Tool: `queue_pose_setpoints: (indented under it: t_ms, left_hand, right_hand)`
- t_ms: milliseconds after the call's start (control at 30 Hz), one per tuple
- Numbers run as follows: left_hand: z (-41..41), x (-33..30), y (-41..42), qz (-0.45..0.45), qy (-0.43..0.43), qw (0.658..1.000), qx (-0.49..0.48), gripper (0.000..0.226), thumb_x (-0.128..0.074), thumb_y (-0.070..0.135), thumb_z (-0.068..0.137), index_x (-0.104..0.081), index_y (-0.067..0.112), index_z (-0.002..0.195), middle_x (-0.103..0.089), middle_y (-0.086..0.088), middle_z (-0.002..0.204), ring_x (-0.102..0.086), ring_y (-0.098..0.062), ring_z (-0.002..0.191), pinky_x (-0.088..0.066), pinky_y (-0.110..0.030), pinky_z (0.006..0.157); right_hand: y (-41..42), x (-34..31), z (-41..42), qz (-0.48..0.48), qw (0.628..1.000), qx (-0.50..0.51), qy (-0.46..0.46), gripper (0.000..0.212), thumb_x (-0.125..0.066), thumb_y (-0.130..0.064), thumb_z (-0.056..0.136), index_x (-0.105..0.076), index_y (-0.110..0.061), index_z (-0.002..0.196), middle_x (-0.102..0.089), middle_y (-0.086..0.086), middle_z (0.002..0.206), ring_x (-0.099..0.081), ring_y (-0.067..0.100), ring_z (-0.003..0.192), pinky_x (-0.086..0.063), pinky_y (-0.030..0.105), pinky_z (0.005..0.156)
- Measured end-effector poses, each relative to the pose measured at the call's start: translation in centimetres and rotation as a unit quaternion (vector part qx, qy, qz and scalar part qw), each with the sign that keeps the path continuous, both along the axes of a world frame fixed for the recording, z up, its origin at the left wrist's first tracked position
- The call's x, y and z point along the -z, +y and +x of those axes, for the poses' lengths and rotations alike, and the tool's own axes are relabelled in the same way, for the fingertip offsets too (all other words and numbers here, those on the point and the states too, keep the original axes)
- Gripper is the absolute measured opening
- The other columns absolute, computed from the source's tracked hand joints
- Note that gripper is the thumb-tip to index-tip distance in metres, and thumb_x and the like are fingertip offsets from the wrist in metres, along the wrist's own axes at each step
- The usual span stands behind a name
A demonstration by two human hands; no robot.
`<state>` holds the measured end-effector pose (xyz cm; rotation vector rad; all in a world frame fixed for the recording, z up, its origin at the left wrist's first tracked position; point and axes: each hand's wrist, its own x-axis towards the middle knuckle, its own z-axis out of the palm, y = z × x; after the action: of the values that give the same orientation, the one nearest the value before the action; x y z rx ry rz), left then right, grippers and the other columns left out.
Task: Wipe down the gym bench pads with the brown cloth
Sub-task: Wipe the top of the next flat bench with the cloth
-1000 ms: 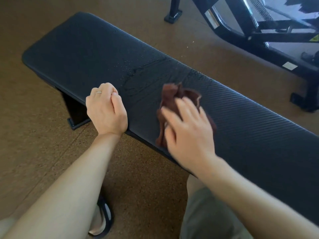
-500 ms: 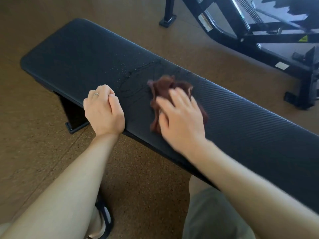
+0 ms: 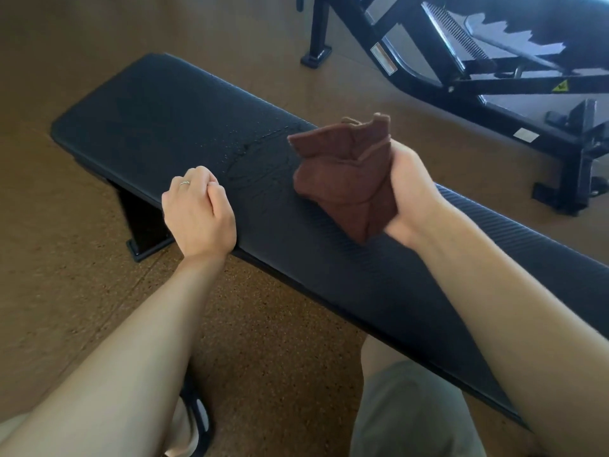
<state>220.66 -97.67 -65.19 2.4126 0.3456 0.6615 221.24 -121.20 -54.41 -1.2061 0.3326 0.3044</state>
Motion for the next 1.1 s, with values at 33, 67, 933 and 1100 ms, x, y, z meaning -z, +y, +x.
queue_pose_setpoints:
  t_ms: [33, 67, 933, 1100]
  left_hand:
    - [0.0, 0.0, 0.0, 0.001, -0.001, 1.0, 0.001, 0.02, -0.029, 0.017, 0.085, -0.045, 0.009, 0.075, -0.053, -0.003, 0.076, -0.045, -0.027, 0.076, -0.039, -0.044, 0.075]
    - [0.0, 0.0, 0.0, 0.001, -0.003, 1.0, 0.002, 0.02, -0.03, 0.017, 0.085, -0.045, 0.009, 0.075, -0.053, -0.002, 0.076, -0.045, -0.026, 0.076, -0.039, -0.044, 0.075]
    - [0.3, 0.3, 0.1, 0.01, 0.003, 1.0, -0.008, 0.018, -0.03, 0.017, 0.086, -0.043, 0.01, 0.075, -0.052, -0.003, 0.076, -0.044, -0.026, 0.075, -0.036, -0.042, 0.077]
    - [0.3, 0.6, 0.2, 0.01, -0.009, 1.0, -0.008, 0.015, -0.032, 0.016, 0.085, -0.041, 0.012, 0.074, -0.05, -0.001, 0.076, -0.041, -0.024, 0.075, -0.034, -0.04, 0.075]
  right_hand:
    - [-0.8, 0.5, 0.4, -0.116, 0.993, -0.008, -0.004, 0.042, -0.049, -0.031, 0.105, -0.067, -0.006, 0.134, -0.07, 0.013, 0.13, -0.068, 0.028, 0.116, -0.053, 0.044, 0.108]
    - [-1.8, 1.2, 0.6, -0.253, 0.967, -0.01, -0.014, 0.044, -0.053, -0.035, 0.102, -0.063, -0.013, 0.14, -0.07, 0.005, 0.13, -0.066, 0.022, 0.119, -0.052, 0.041, 0.108]
    - [-0.4, 5.5, -0.9, -0.731, 0.628, -0.149, -0.224, 0.059, -0.032, -0.064, 0.104, -0.035, -0.041, 0.158, -0.031, 0.011, 0.168, -0.029, 0.035, 0.153, -0.021, 0.054, 0.125]
    - [2.7, 7.7, 1.1, -0.76, 0.595, -0.136, -0.223, 0.053, -0.038, -0.062, 0.1, -0.059, -0.036, 0.141, -0.05, 0.01, 0.155, -0.044, 0.036, 0.141, -0.03, 0.053, 0.12]
